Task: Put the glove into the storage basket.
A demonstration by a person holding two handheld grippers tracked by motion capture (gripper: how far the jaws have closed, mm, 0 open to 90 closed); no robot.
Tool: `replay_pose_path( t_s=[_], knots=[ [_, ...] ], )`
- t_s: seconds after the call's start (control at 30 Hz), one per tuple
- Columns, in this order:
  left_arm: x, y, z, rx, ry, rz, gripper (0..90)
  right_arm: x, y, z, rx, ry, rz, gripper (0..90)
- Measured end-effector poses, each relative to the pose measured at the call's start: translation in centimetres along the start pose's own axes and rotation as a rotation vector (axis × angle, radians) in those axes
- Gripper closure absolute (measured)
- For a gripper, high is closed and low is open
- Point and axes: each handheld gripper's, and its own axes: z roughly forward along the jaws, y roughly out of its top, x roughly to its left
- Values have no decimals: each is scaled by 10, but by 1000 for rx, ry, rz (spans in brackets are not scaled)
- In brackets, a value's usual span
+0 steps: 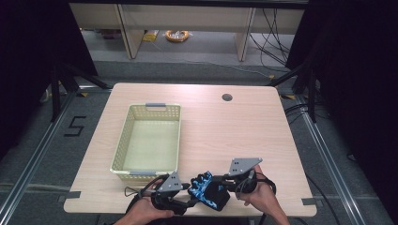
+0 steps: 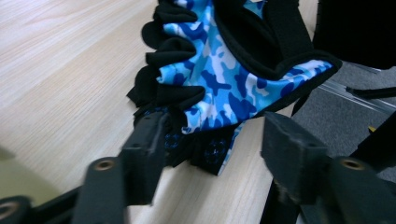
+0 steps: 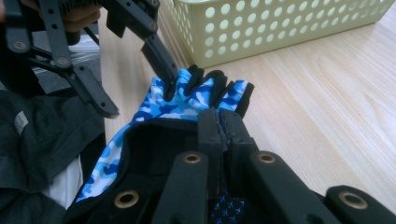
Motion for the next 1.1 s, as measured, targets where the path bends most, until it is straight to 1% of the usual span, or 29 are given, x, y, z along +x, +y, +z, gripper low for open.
replay_pose_path(
  t_s=[0.03,0.07,0.1,0.13,0.17,0.2,0.27,0.3,0.33,0.37,0.4,0.43,0.47,0.5,0.53,0.6,0.63,0.7,0.73,0.77,0.8,0.83,0.87,0.9,0.93,0.97,1.0,1.03,1.1],
  knots=[
    [1,1,1,-7,-11,25,410,0,0,0,0,0,0,883],
    [-1,0,2,-3,-9,-5,429,0,0,0,-1,4,-2,883],
    [0,1,2,4,-16,19,465,0,0,0,-2,4,-3,883],
    [0,1,2,2,-28,19,523,-1,0,1,4,12,-7,884],
    [-2,1,2,5,-27,5,523,-1,0,1,4,12,-7,884],
    [0,1,1,17,-27,47,567,-1,0,1,2,16,-5,883],
    [-2,1,2,7,-30,23,682,-2,1,1,1,18,-7,883],
    [-4,0,2,7,-28,10,709,-2,1,2,-3,17,-8,883],
    [-3,1,1,24,-28,47,728,-3,2,3,-3,21,-10,883],
    [-6,0,2,13,-31,11,728,-3,2,3,-3,21,-10,883],
    [-6,1,1,19,-23,38,741,-4,2,4,5,22,-12,884],
    [-8,1,1,17,-19,24,755,-5,2,6,2,24,-13,884],
    [-8,2,0,30,-23,43,769,-6,2,7,11,26,-4,884],
    [-9,1,0,36,-3,43,779,-8,3,9,8,26,-16,884],
    [-11,0,1,25,-5,27,791,-9,4,11,24,37,-9,884],
    [-12,-1,2,28,-2,25,801,-10,5,15,28,35,-11,883],
    [-11,-1,1,45,5,49,801,-10,5,15,28,35,-11,883],
    [-11,-3,3,40,4,24,804,-12,6,19,41,42,-18,883],
    [-9,-4,1,51,12,44,804,-12,6,23,56,30,-17,883],
    [-9,-4,1,51,12,44,804,-12,6,23,56,30,-17,883],
    [-10,-6,1,50,17,22,804,-13,6,24,60,31,-21,882],
    [-8,-8,1,56,22,30,804,-14,7,27,66,26,-42,878],
    [-9,-10,2,51,18,8,804,-12,6,28,80,23,-17,876],
    [-7,-11,2,64,20,29,804,-12,6,28,80,23,-17,876],
    [-6,-13,2,77,27,41,804,-13,6,32,84,25,-52,871],
    [-7,-14,4,67,22,19,804,-13,6,32,84,25,-52,871],
    [-8,-14,4,68,21,24,797,-7,6,33,123,13,-17,860],
    [-9,-15,4,72,19,12,791,-8,7,35,123,14,-48,852],
    [-9,-15,4,72,19,13,789,-7,7,35,131,7,-47,847]
  ],
)
